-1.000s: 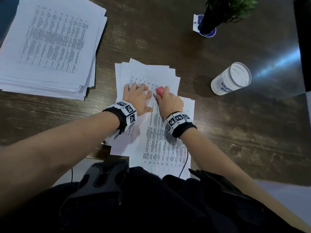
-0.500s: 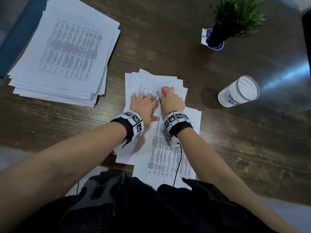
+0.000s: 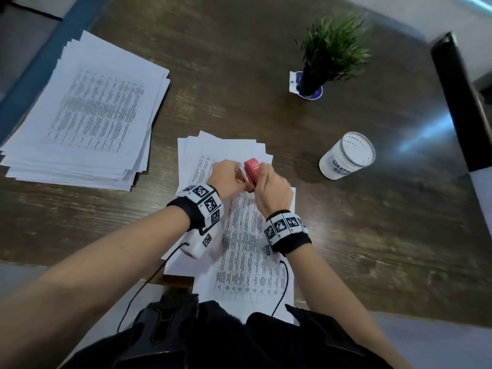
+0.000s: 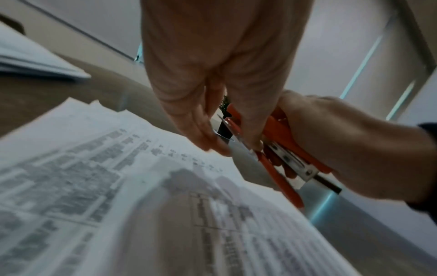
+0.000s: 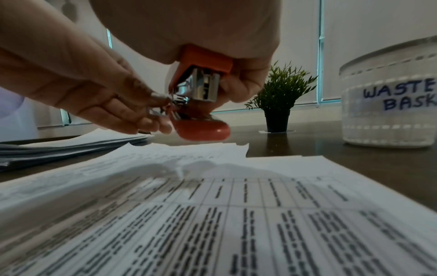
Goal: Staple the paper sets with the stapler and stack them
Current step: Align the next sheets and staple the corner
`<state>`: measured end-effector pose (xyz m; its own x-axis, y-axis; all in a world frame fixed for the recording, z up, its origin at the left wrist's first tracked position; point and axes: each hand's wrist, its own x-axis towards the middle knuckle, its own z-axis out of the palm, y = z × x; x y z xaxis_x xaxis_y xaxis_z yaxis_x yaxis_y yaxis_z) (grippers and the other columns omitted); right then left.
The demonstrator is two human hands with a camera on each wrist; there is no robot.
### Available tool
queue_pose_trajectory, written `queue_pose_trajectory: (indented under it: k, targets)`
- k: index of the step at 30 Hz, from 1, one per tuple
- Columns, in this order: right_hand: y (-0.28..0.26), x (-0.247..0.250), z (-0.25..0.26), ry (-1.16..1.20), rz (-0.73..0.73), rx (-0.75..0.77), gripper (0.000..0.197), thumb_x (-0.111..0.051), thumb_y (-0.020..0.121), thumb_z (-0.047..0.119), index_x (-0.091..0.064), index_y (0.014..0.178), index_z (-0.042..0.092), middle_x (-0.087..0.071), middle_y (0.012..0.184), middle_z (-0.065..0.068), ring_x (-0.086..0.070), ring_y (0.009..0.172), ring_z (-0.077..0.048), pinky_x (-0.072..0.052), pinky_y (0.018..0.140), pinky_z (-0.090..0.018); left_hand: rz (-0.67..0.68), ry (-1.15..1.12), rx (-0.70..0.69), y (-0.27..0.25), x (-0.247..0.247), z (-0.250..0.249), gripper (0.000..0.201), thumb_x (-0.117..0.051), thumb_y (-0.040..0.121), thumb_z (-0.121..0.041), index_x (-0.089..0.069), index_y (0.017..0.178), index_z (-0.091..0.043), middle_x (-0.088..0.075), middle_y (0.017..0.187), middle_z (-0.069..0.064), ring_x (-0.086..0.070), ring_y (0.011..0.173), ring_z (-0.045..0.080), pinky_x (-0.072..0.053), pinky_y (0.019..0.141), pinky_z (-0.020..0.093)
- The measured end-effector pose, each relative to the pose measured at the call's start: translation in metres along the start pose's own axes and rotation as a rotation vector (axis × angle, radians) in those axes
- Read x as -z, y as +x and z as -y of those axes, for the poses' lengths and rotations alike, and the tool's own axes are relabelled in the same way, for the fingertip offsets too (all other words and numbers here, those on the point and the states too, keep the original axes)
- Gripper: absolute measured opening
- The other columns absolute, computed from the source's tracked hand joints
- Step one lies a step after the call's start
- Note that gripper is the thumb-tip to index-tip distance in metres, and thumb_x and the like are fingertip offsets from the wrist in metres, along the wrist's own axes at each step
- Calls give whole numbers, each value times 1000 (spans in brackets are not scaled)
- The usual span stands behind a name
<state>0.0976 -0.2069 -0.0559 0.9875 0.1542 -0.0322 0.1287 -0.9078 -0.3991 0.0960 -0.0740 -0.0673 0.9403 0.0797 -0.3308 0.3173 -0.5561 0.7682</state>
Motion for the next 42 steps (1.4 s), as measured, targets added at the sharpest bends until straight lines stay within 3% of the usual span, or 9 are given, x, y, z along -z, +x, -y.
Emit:
queue_pose_trajectory:
  k: [6,10,14,18,22,28,33,38,42]
  targets:
    - [-10,15,-29,-87,19,77,47,-20,105,41,-58,99,14,-69,92,-8,-64,86,-33,-41,65,-35,137,-114,85,5,-19,-15,10,-80,77,-10,-72,80,-6,-70,66,5,-67,52,4,-52,52,15]
    - [-15,24,-55,-90,20,102,45,-24,104,42,-58,94,14,-69,91,-8,-65,83,-33,-44,66,-36,335,-288,100,10,-28,-20,5,-72,84,-5,-75,85,-9,-75,81,12,-74,77,20,-59,78,30]
    - [-19,32,-81,-86,-35,9,47,-26,104,44,-58,89,12,-69,92,-9,-63,85,-34,-34,64,-34,366,-335,175,14,-40,-32,14,-65,89,-1,-69,98,8,-74,80,15,-73,68,13,-57,61,18]
    - [-18,36,-120,-18,-47,-290,51,-33,101,52,-56,97,6,-66,100,-15,-61,94,-37,-35,68,-36,302,-226,186,20,-49,-38,15,-67,90,-10,-72,92,4,-75,86,13,-72,81,18,-58,80,26]
    - [-18,32,-156,85,10,-418,49,-57,92,49,-50,108,3,-58,110,-20,-56,104,-39,-45,79,-40,274,-62,76,23,-48,-63,19,-62,92,-11,-74,78,-5,-72,74,2,-64,64,8,-57,78,25]
    - [-21,32,-162,-55,-47,-496,41,-63,88,32,-52,119,7,-35,131,-20,-35,120,-39,-42,91,-48,280,-186,-4,43,-48,-133,18,-61,93,-8,-67,77,-4,-71,79,9,-66,65,9,-59,71,21]
    - [-31,36,-159,15,-364,-350,33,-66,81,18,-58,110,4,-49,111,-18,-47,102,-37,-44,76,-44,283,-382,-18,62,-59,-198,14,-59,93,1,-65,81,4,-67,78,13,-67,55,6,-54,53,15]
    - [-46,28,-164,-30,-275,-256,27,-68,80,17,-59,102,5,-54,102,-14,-51,95,-33,-48,71,-43,290,-383,-64,81,-82,-236,19,-46,100,-5,-62,99,5,-66,81,10,-66,73,17,-57,78,27]
    - [-47,30,-167,-56,-228,-252,28,-65,83,21,-58,107,8,-53,107,-10,-49,100,-28,-49,76,-42,290,-404,-40,90,-97,-241,25,-44,101,-5,-56,79,-4,-56,82,10,-60,71,18,-55,68,26]
